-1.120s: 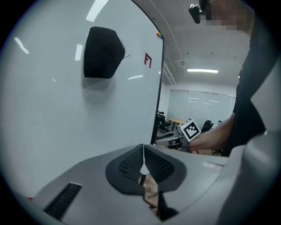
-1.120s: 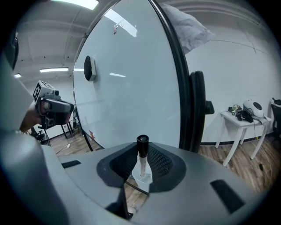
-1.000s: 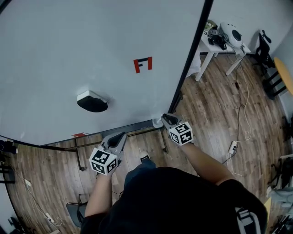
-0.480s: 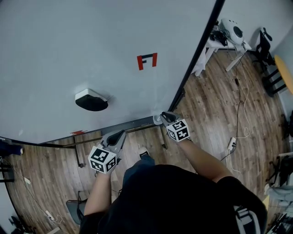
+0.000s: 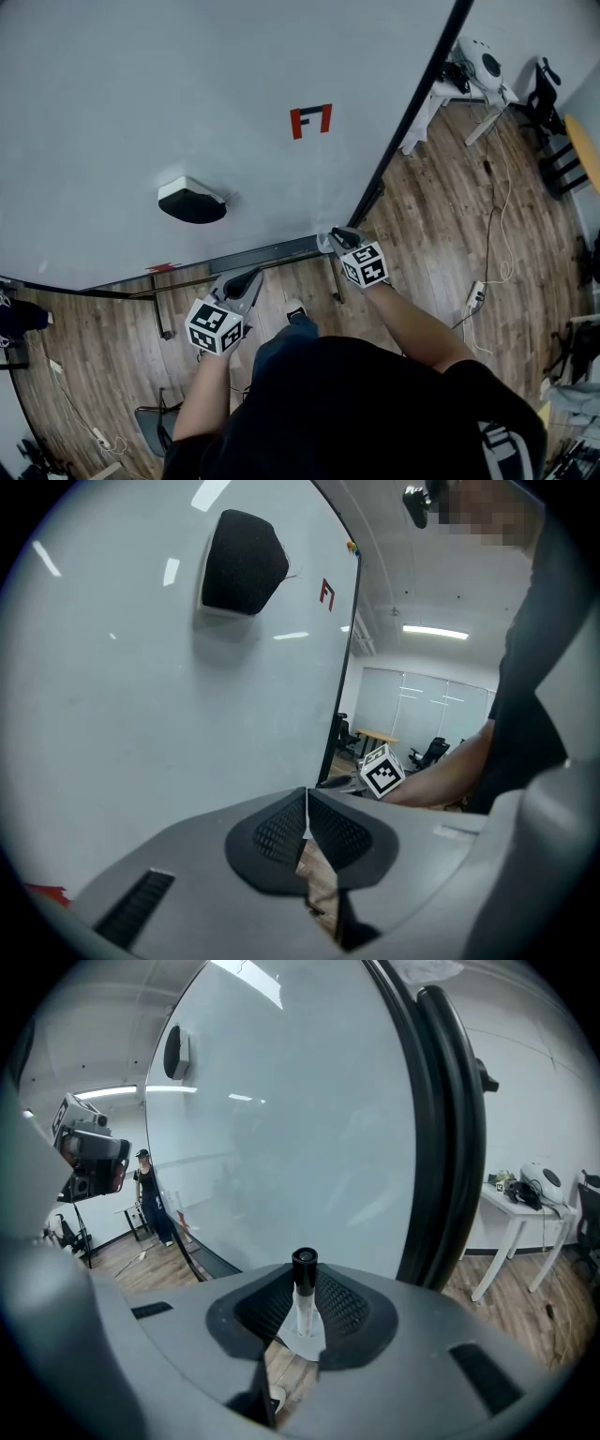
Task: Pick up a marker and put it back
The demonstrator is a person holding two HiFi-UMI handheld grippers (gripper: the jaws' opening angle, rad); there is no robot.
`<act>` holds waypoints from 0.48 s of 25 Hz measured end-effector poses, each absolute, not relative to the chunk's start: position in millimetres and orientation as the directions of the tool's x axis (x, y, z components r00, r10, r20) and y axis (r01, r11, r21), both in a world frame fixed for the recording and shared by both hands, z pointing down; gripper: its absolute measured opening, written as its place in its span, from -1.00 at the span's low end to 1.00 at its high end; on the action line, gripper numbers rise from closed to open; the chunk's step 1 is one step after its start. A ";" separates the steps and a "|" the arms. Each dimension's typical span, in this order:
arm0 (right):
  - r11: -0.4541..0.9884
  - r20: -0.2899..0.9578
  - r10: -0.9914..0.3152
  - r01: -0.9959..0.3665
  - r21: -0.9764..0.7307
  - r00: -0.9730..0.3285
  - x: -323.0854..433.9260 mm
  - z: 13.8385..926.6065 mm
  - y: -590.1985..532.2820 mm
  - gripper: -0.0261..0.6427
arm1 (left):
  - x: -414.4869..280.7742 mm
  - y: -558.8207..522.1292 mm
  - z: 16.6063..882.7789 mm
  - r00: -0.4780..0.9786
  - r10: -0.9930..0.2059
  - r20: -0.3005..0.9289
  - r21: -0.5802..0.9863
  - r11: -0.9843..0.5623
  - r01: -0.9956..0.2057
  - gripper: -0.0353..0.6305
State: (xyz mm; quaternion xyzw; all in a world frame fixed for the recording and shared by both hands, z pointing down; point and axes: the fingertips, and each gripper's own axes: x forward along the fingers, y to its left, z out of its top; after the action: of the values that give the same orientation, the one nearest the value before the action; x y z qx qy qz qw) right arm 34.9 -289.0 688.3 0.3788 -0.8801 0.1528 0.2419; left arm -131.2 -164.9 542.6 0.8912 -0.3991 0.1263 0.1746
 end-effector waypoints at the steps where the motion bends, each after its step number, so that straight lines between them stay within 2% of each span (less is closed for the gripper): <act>1: 0.666 0.542 -0.594 -0.741 -0.083 -0.595 35.0 688.5 -289.4 -0.72 | -130.4 -164.8 542.8 0.651 -0.666 0.364 0.211 -0.622 -0.754 -0.84; 4: 0.670 0.547 -0.593 -0.739 -0.072 -0.591 35.2 688.1 -290.0 -0.71 | -128.4 -163.0 543.0 0.654 -0.663 0.366 0.213 -0.624 -0.752 -0.84; 9: 0.666 0.551 -0.607 -0.745 -0.040 -0.572 43.0 684.2 -294.6 -0.44 | -120.6 -157.1 540.0 0.686 -0.642 0.342 0.222 -0.654 -0.723 -0.84; 12: 0.657 0.547 -0.619 -0.753 -0.032 -0.564 50.4 678.8 -295.6 -0.42 | -116.1 -153.2 538.5 0.695 -0.634 0.340 0.218 -0.665 -0.714 -0.84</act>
State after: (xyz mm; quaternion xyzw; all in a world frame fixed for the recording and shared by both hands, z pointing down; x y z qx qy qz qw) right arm 50.4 -295.6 678.8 0.3922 -0.8743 0.1322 0.2535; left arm -116.1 -153.2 538.5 0.9048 -0.3725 0.1182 0.1692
